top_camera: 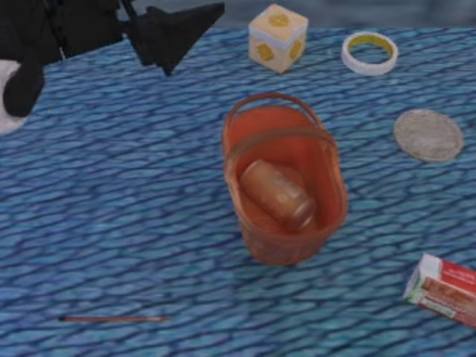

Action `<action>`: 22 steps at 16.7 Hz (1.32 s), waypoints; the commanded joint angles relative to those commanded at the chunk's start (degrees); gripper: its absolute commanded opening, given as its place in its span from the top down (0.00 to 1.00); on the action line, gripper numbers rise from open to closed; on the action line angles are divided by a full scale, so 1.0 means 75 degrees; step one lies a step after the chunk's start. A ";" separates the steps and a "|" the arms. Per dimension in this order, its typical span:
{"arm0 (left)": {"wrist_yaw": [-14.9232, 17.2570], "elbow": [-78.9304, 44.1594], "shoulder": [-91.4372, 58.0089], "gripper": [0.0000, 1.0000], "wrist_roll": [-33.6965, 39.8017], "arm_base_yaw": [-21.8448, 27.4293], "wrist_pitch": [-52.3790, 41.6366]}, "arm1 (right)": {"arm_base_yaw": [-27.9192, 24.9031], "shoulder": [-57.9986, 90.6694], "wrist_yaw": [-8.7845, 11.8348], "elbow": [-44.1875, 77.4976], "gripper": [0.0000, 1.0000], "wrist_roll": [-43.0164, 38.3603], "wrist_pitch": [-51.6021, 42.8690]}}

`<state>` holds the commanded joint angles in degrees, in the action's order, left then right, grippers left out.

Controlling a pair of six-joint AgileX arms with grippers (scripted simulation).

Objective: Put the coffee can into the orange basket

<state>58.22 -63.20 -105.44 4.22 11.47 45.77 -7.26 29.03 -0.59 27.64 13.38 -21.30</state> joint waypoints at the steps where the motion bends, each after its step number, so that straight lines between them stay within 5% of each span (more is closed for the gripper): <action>1: -0.0364 0.0273 0.0675 0.00 0.0096 -0.0117 -0.0262 | -0.0161 0.0609 -0.0007 0.0664 0.00 0.0278 -0.0439; 14: -0.5263 0.4948 0.9691 0.00 0.0249 -0.1338 -0.3909 | -0.2581 0.9526 -0.0003 1.0976 0.00 0.4163 -0.6689; 22: -0.7322 0.7734 1.3305 0.00 -0.0349 -0.1638 -0.5692 | -0.3743 1.3956 0.0022 1.5652 0.00 0.5939 -0.9817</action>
<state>3.30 -5.20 -5.65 1.61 -0.82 3.08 -35.33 133.71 -0.43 145.03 57.93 -94.92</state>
